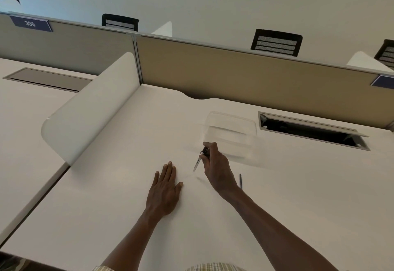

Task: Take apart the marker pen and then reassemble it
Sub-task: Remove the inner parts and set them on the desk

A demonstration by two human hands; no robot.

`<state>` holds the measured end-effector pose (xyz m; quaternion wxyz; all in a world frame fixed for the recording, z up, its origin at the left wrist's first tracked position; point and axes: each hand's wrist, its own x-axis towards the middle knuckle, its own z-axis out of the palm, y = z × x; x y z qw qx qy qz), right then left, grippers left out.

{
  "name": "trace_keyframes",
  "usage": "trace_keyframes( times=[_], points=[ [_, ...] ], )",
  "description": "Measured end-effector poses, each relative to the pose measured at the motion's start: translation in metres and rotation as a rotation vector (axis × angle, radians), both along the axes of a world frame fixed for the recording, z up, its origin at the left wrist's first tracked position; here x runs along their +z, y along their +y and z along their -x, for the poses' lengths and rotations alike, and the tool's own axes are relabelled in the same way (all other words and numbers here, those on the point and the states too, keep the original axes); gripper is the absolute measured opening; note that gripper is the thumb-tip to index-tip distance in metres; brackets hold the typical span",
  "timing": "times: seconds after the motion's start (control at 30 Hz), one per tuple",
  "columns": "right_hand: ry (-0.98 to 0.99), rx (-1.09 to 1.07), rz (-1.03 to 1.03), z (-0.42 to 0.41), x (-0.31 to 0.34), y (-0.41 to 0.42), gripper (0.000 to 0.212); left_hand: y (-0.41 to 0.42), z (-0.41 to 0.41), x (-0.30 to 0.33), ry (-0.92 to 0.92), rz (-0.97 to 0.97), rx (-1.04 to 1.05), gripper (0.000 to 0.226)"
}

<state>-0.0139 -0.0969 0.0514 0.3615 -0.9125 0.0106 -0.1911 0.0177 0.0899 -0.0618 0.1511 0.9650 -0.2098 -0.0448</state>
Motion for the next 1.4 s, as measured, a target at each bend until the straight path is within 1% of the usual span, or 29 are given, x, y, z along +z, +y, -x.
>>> trace_keyframes(
  times=[0.13,0.3,0.7,0.87,1.0,1.1,1.17,1.3,1.4],
  points=[
    [0.054,0.051,0.064,0.003,-0.008,0.001,0.033,0.001,0.0,0.0,0.0,0.005,-0.002,0.079],
    [0.1,0.01,0.05,0.003,-0.01,-0.005,0.032,0.001,0.0,0.0,-0.002,0.029,-0.002,0.079],
    [0.093,0.015,0.047,0.004,-0.007,-0.001,0.033,0.0,0.0,0.0,0.004,0.016,0.0,0.079],
    [0.015,-0.005,-0.02,0.001,0.004,0.001,0.033,0.0,0.001,0.0,-0.002,0.022,0.004,0.079],
    [-0.083,-0.007,-0.011,-0.005,0.017,0.004,0.033,0.0,0.001,0.0,-0.001,0.022,0.005,0.079],
    [-0.112,0.006,0.025,-0.007,0.02,0.005,0.033,0.0,0.0,0.0,-0.002,0.017,0.002,0.079],
    [-0.085,0.025,0.051,-0.006,0.016,0.006,0.033,0.0,0.0,0.0,0.0,0.022,0.004,0.079],
    [0.036,0.099,0.095,0.003,-0.001,0.007,0.031,0.0,0.0,0.0,-0.004,0.028,0.004,0.078],
    [0.061,0.065,0.09,0.005,-0.007,0.004,0.032,0.0,0.0,-0.001,-0.012,0.029,0.008,0.077]
  ],
)
